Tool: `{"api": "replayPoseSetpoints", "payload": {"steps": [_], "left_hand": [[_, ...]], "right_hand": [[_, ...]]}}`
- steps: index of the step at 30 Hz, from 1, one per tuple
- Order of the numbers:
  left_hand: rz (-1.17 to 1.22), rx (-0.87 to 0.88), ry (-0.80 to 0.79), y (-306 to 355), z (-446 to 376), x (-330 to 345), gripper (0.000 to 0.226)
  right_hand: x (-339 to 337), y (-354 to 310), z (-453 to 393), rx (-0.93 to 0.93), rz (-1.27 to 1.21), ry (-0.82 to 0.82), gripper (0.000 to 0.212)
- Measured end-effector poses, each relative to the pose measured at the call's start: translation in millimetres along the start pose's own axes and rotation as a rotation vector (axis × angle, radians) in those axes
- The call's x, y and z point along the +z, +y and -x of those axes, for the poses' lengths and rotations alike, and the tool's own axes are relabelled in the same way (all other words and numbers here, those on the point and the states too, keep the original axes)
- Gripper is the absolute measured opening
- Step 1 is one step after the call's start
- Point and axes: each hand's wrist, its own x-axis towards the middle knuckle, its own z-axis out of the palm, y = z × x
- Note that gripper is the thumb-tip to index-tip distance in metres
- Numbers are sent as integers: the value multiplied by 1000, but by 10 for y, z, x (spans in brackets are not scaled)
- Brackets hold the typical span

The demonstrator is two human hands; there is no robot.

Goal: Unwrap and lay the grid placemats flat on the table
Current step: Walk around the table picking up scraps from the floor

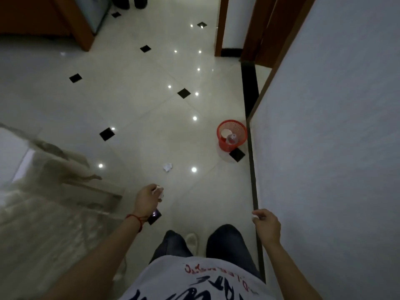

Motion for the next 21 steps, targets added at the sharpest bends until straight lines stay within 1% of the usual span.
{"api": "replayPoseSetpoints", "payload": {"steps": [3,5,9,11,13,17,21], "left_hand": [[-5,54,19,467,-561,198,16],[4,60,30,721,-882,360,16],[-18,49,11,1217,-1351,656,19],[-28,44,-7,1433,-1519,756,24],[-32,14,-25,1612,-1692,817,29],[-50,-40,-39,1891,-1978,896,26],[-100,-90,-88,2081,-2358,986,31]], "right_hand": [[-11,-169,-494,30,4,20,16],[-40,-301,-879,37,0,28,16],[-203,-700,-1658,16,42,9,18],[-294,-963,-2015,-20,34,5,19],[-357,-1224,-2325,-41,44,1,19],[-352,-1671,-2835,-56,13,9,17],[-249,-1923,-3238,-22,-9,20,16]]}}
